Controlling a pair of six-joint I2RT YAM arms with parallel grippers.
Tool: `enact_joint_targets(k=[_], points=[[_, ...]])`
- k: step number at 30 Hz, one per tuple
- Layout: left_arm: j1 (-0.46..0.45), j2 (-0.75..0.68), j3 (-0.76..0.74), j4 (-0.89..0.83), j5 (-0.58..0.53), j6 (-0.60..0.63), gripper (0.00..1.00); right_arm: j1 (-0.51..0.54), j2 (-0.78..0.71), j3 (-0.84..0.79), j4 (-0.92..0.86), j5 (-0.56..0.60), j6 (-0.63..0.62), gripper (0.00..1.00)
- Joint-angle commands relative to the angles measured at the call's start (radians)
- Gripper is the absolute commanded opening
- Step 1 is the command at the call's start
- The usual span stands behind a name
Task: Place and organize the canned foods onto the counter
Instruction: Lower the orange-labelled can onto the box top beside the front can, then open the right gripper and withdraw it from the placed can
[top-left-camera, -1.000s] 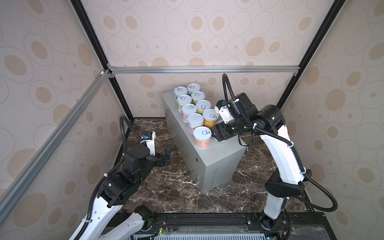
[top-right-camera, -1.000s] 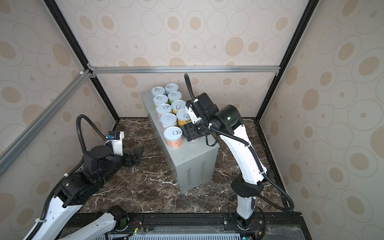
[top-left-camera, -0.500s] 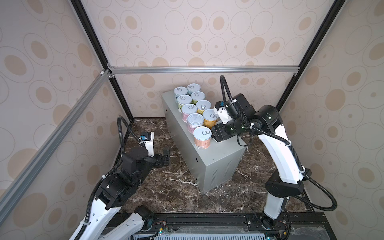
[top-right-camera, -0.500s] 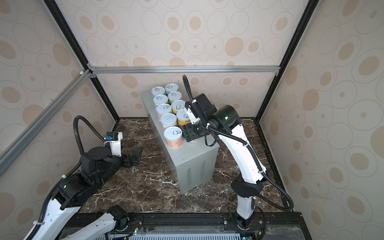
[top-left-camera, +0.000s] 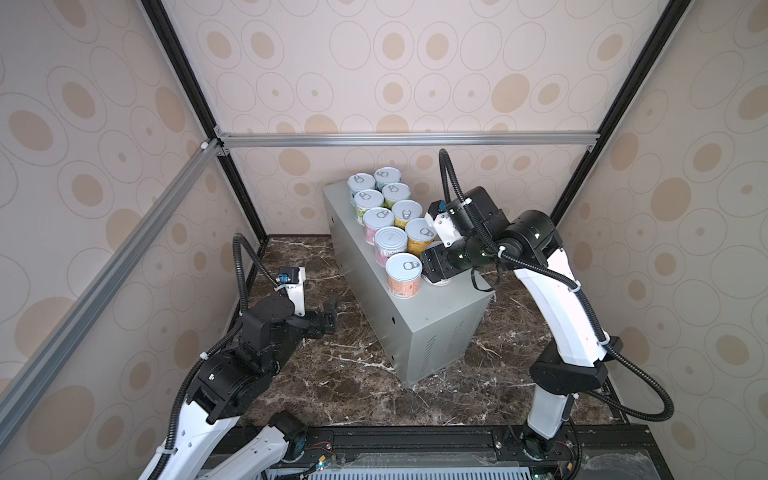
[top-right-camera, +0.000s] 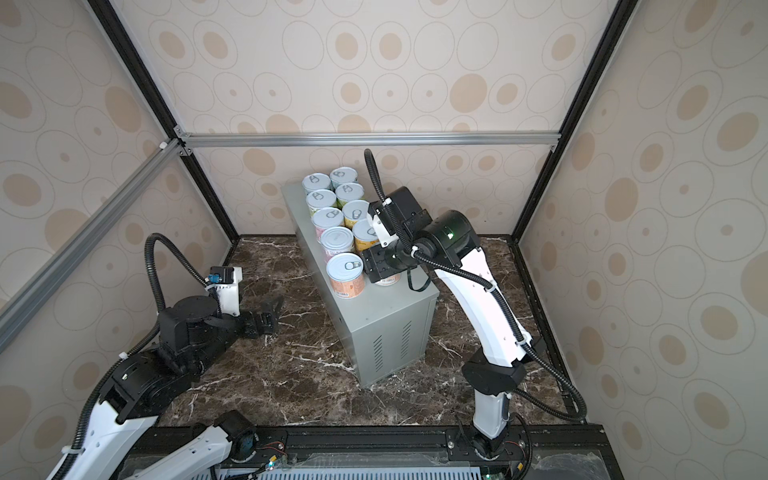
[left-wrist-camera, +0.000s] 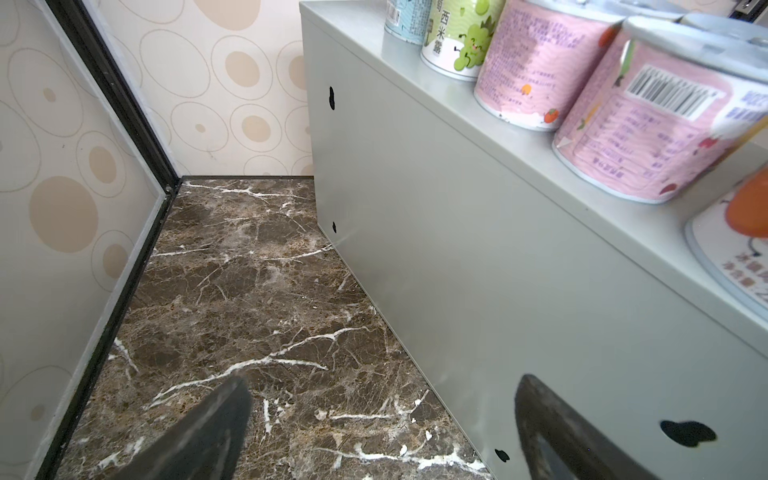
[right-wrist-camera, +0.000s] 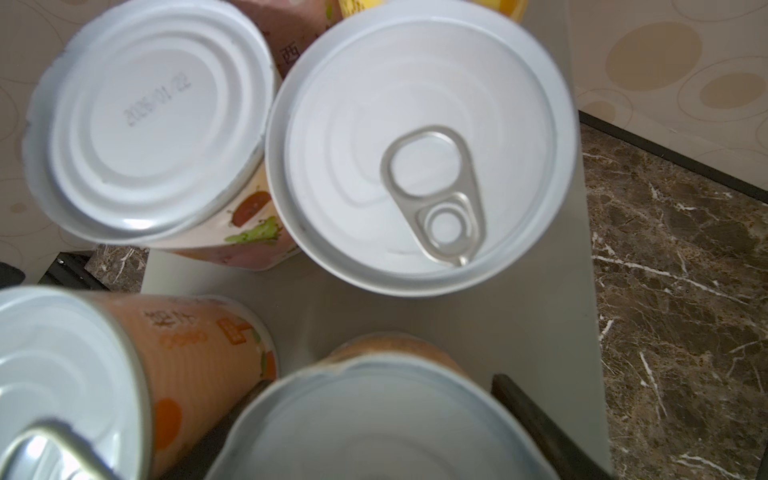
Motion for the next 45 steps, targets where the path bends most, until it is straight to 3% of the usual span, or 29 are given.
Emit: enact_joint_targets(k=[1,15,27,33,45], points=[[0.009,-0.01,0.045,-0.031,-0.02,-0.007,0.99,0.009,-0.034,-0.002,0.024,0.0,-0.004,0.82],[0.008,0.005,0.082,-0.054,-0.035,-0.003,0.99,0.009,-0.069,0.001,0.04,0.013,-0.012,0.87],[0.008,0.073,0.21,-0.087,-0.059,0.043,0.99,0.01,-0.108,0.075,0.024,0.011,-0.018,0.89],[0.007,0.116,0.29,-0.102,-0.047,0.052,0.99,0.009,-0.191,0.017,0.052,0.012,-0.015,0.9],[0.007,0.136,0.31,-0.037,0.17,0.059,0.95,0.009,-0.422,-0.258,0.136,0.027,-0.009,0.89]])
